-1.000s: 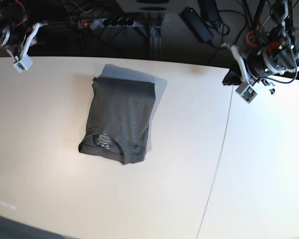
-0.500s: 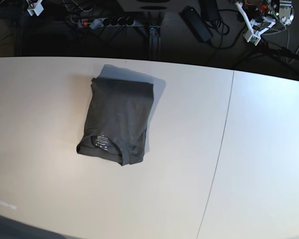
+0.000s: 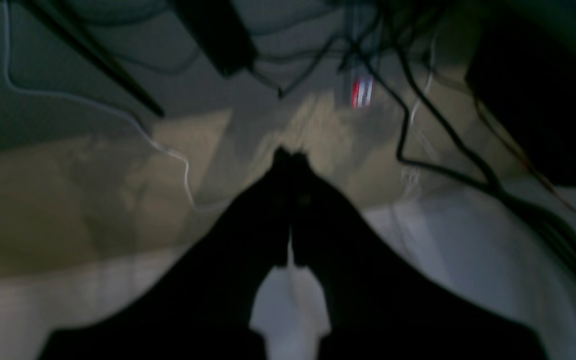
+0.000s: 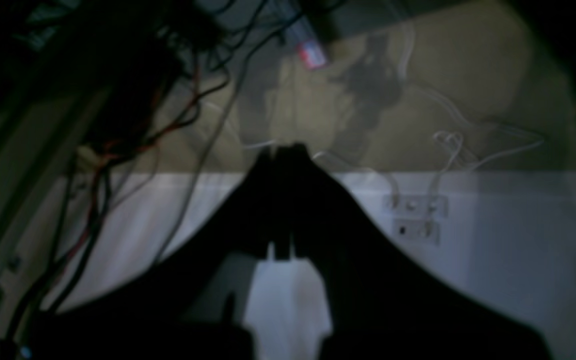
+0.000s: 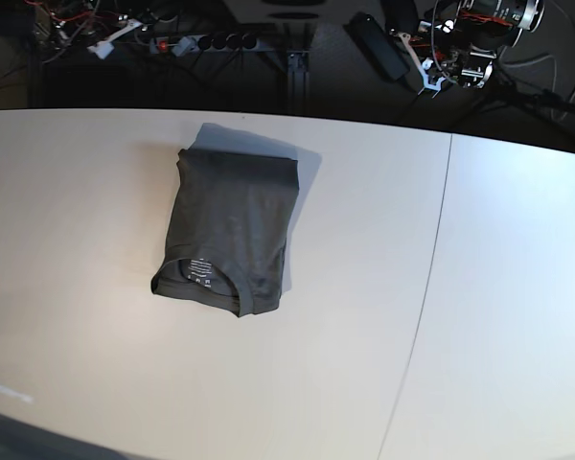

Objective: Fold the T-shirt properly

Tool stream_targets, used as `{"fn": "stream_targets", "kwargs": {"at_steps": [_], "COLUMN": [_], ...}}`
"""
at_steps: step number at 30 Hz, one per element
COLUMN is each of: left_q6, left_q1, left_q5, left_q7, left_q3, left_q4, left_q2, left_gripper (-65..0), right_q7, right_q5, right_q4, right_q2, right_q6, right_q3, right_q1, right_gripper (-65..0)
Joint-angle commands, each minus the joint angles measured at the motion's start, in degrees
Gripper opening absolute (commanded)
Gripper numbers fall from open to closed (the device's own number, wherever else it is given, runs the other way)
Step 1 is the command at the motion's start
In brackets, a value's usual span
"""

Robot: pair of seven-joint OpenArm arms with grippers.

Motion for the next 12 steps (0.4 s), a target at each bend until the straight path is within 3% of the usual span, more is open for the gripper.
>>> {"fn": "stream_targets", "kwargs": {"at_steps": [1,6,12], "left_q6": [0.7,1.2,1.6], "left_q1": [-0.9,-2.3,-1.9], "left_q5": [0.1,-3.0,-2.9], "left_q7": [0.6,0.0,-2.5], "left_q3": [1.7,8.7,9.5], "left_q4": [-0.2,0.9,1.1], "left_q2": [-0.4,1.3,3.5], "left_gripper": [-65.0,-65.0,-65.0], "right_q7": [-0.5,0.1,2.6], "right_q5": [-0.7,-1.1,-1.3], "right_q4": [-0.4,-0.3,1.6], "right_q2": [0.0,-3.1,-4.3], "right_q6": [-3.3,-4.2,-4.1], "right_q3": [0.2,0.2,0.2], "right_q1": [0.4,2.0,2.5], "right_gripper": [-65.0,-65.0,-65.0]}}
